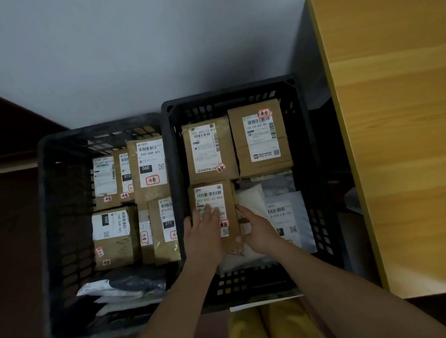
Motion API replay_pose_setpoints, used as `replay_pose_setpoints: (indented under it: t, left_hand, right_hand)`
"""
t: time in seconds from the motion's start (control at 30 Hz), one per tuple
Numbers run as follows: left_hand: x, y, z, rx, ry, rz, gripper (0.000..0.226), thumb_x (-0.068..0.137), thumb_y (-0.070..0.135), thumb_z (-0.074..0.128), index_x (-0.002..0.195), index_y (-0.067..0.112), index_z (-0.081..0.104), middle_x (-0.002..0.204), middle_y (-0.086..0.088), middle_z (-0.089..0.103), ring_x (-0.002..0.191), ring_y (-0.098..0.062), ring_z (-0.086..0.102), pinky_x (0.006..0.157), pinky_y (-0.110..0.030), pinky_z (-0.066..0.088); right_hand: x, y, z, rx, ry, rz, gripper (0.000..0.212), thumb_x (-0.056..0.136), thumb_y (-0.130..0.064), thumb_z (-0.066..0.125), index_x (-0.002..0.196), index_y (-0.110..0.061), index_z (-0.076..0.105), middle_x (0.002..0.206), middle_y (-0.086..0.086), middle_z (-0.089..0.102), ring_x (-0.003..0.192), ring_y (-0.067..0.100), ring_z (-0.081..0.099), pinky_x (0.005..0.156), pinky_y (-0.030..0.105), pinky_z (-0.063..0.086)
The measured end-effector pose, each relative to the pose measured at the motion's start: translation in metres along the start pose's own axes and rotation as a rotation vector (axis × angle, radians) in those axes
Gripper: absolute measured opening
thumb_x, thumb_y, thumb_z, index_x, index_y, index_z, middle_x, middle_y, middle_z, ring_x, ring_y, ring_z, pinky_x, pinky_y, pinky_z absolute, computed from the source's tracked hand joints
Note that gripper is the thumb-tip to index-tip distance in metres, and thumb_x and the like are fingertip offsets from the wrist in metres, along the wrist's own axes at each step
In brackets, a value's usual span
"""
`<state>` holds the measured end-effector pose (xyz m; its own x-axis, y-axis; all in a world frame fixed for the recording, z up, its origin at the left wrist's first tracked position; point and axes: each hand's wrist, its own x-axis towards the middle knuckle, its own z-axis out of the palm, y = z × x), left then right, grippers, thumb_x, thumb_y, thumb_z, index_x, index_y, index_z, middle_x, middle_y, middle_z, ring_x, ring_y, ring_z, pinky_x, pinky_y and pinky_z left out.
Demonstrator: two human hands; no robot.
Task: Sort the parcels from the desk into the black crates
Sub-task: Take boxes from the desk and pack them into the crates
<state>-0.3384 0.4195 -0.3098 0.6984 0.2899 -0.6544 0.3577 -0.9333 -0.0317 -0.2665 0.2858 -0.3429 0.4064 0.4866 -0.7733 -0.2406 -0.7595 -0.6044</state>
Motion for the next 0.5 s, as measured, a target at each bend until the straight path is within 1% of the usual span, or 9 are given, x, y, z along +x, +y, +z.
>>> replay_pose_setpoints:
  t: [0.1,0.17,0.23,0.3,0.33,0.4,0.43,0.5]
  left_hand:
    - [-0.006,0.001,-0.015,0.01,-0.012,-0.004,0.082,0.091,0.02,0.061,0.156,0.02,0.011,0.164,-0.004,0.007,0.149,-0.029,0.008,0.12,-0.044,0.014]
    - [-0.014,0.001,-0.028,-0.004,0.002,-0.003,0.079,0.092,0.021,0.061,0.155,0.021,0.014,0.164,-0.006,0.008,0.149,-0.031,0.007,0.12,-0.044,0.011]
    - [-0.025,0.003,-0.043,-0.018,0.019,-0.008,0.075,0.093,0.021,0.059,0.154,0.022,0.017,0.164,-0.008,0.006,0.149,-0.032,0.006,0.12,-0.044,0.009]
    - [-0.034,0.004,-0.061,-0.018,0.047,-0.011,0.074,0.093,0.021,0.058,0.154,0.022,0.016,0.164,-0.009,0.004,0.149,-0.033,0.006,0.12,-0.045,0.008]
    - [-0.038,0.005,-0.071,-0.013,0.064,-0.008,0.074,0.094,0.02,0.058,0.154,0.022,0.015,0.164,-0.01,0.002,0.149,-0.034,0.005,0.12,-0.046,0.008]
    - [-0.045,0.007,-0.09,0.002,0.097,0.006,0.078,0.095,0.022,0.057,0.156,0.024,0.009,0.164,-0.011,-0.004,0.149,-0.035,0.002,0.121,-0.048,0.007]
    - [-0.049,0.009,-0.1,0.01,0.115,0.014,0.082,0.095,0.024,0.059,0.156,0.026,0.005,0.164,-0.011,-0.008,0.149,-0.036,0.0,0.12,-0.05,0.007]
    - [-0.059,0.014,-0.122,0.035,0.163,0.039,0.092,0.093,0.027,0.064,0.156,0.03,-0.002,0.163,-0.011,-0.012,0.149,-0.036,-0.001,0.12,-0.051,0.008]
  right_hand:
    - [-0.01,-0.008,-0.009,-0.057,-0.014,-0.014,0.09,0.088,-0.01,0.071,0.157,-0.024,0.015,0.148,0.004,0.046,0.132,0.017,0.044,0.093,0.014,0.034]
    - [-0.02,-0.016,-0.019,-0.086,0.003,-0.032,0.089,0.089,-0.012,0.071,0.156,-0.027,0.014,0.145,0.005,0.048,0.13,0.019,0.046,0.093,0.015,0.036]
    - [-0.033,-0.024,-0.031,-0.133,0.018,-0.052,0.091,0.089,-0.014,0.072,0.156,-0.03,0.013,0.145,0.007,0.047,0.13,0.02,0.046,0.097,0.019,0.037]
    - [-0.046,-0.035,-0.046,-0.244,0.019,-0.088,0.099,0.086,-0.016,0.075,0.156,-0.031,0.008,0.149,0.009,0.041,0.133,0.024,0.042,0.106,0.028,0.038]
    - [-0.052,-0.04,-0.053,-0.317,0.022,-0.11,0.103,0.084,-0.019,0.078,0.156,-0.033,0.005,0.154,0.009,0.034,0.137,0.026,0.037,0.11,0.035,0.036]
    - [-0.067,-0.053,-0.068,-0.495,0.047,-0.131,0.112,0.08,-0.03,0.081,0.155,-0.04,-0.001,0.163,0.005,0.014,0.147,0.03,0.018,0.116,0.05,0.027]
    - [-0.076,-0.061,-0.076,-0.575,0.066,-0.127,0.114,0.079,-0.036,0.081,0.154,-0.043,-0.004,0.165,0.002,0.004,0.15,0.032,0.009,0.117,0.056,0.022]
    - [-0.096,-0.074,-0.087,-0.663,0.137,-0.132,0.114,0.079,-0.041,0.08,0.154,-0.045,-0.006,0.165,-0.001,-0.006,0.151,0.033,-0.003,0.118,0.063,0.009]
